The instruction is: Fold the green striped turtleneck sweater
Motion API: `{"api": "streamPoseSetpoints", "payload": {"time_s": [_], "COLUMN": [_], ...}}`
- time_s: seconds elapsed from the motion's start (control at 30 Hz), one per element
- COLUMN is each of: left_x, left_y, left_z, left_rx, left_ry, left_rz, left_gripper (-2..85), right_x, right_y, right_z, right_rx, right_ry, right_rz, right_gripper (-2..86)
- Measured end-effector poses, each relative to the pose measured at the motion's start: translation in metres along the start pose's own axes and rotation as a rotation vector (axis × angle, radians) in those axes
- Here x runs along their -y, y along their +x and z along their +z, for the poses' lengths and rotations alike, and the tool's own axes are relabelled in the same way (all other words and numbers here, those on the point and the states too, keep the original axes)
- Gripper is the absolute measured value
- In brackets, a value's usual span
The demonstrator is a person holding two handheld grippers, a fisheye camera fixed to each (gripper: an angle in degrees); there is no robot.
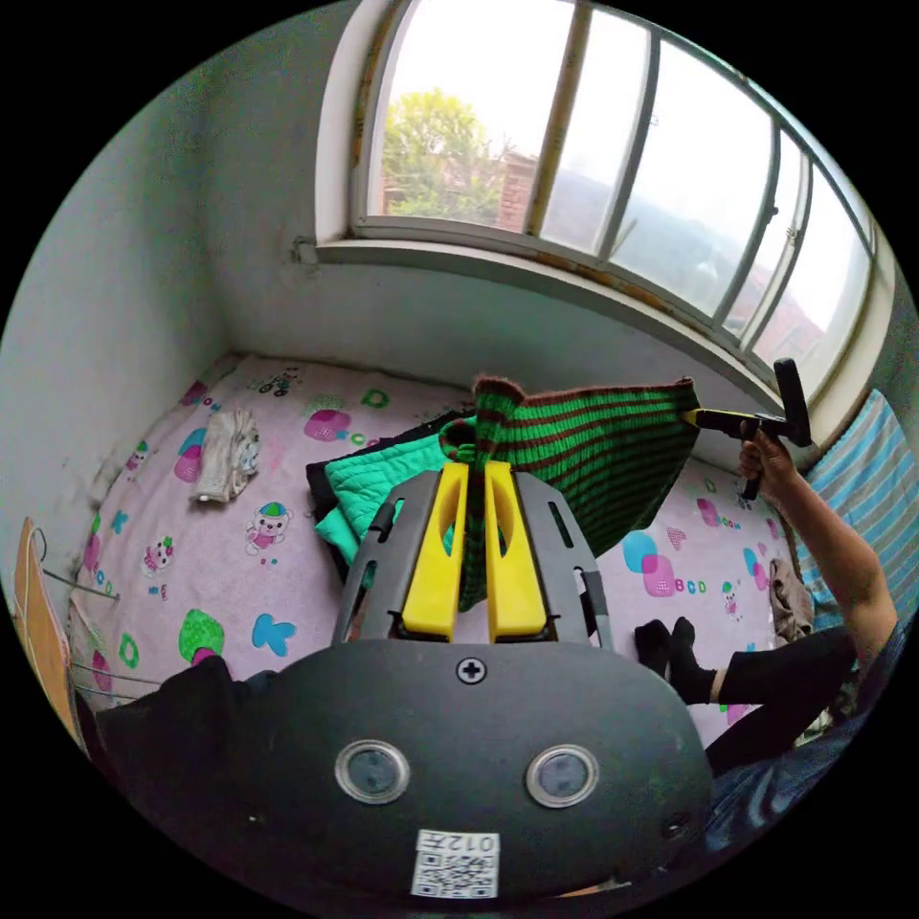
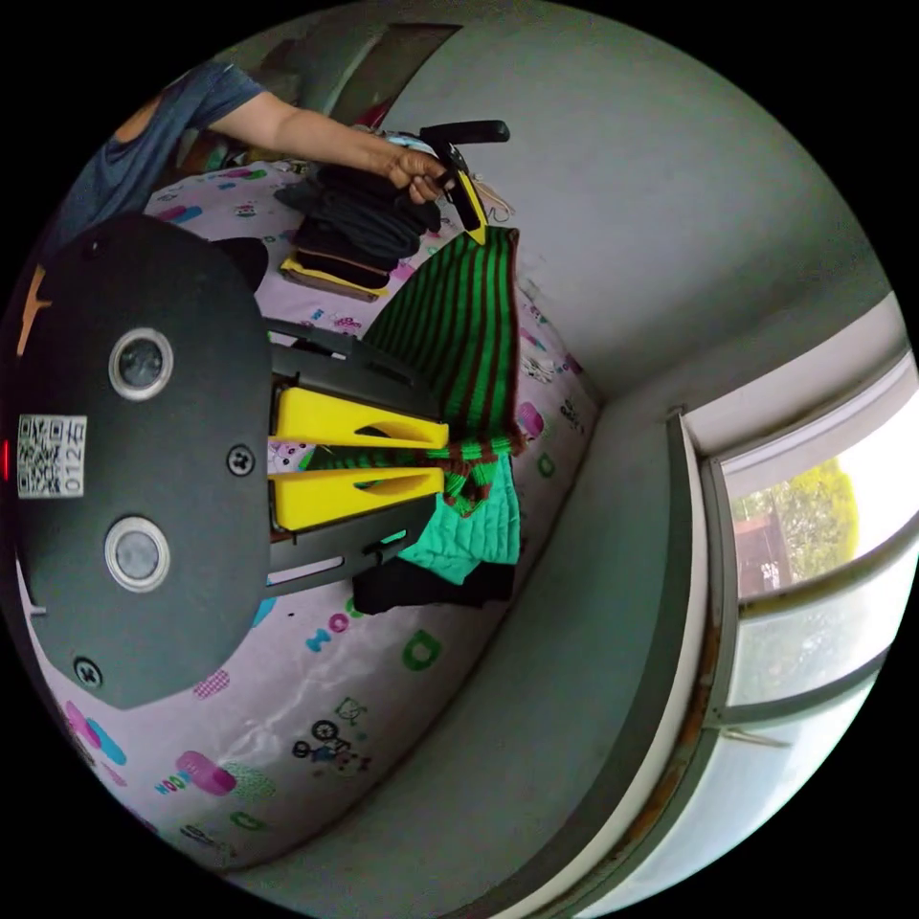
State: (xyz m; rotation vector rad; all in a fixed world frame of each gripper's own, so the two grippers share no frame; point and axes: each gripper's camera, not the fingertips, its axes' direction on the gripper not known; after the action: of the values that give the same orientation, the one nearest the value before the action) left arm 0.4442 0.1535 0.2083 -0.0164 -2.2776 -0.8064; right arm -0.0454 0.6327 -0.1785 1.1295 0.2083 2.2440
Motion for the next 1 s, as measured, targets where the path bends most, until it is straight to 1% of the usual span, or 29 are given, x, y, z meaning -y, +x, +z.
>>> {"api": "streamPoseSetpoints", "payload": {"time_s": [0.13,0.3,0.4,0.47,0.67,0.8,0.93,1.0], "left_x": [0.023,0.059,0.074,0.083,0.115,0.129,0.136,0.142], "left_y": [-0.019,-0.042,-0.061,-0.068,-0.086,-0.089,-0.093,-0.093], "left_z": [0.013,0.05,0.076,0.094,0.154,0.191,0.202,0.199], "left_rx": [0.025,0.088,0.106,0.132,0.18,0.226,0.211,0.257], "left_ry": [-0.033,-0.127,-0.196,-0.239,-0.325,-0.443,-0.452,-0.451], "left_rz": [-0.057,-0.102,-0.152,-0.162,-0.221,-0.202,-0.251,-0.286], "left_gripper": [1.3,1.3,1.3,1.4,1.5,2.2,3.3,4.0], "right_x": [0.076,0.163,0.213,0.248,0.313,0.339,0.362,0.37], "right_y": [0.006,0.012,0.015,0.017,0.021,0.027,0.039,0.046], "right_z": [0.034,0.083,0.123,0.158,0.229,0.255,0.268,0.264], "right_rx": [0.044,0.095,0.118,0.089,0.019,0.033,0.061,0.079], "right_ry": [-0.054,-0.128,-0.203,-0.284,-0.396,-0.436,-0.473,-0.468], "right_rz": [-0.039,-0.085,-0.105,-0.127,-0.176,-0.159,-0.085,-0.026], "right_gripper": [1.8,2.1,2.2,2.5,3.2,4.4,7.8,8.5]}}
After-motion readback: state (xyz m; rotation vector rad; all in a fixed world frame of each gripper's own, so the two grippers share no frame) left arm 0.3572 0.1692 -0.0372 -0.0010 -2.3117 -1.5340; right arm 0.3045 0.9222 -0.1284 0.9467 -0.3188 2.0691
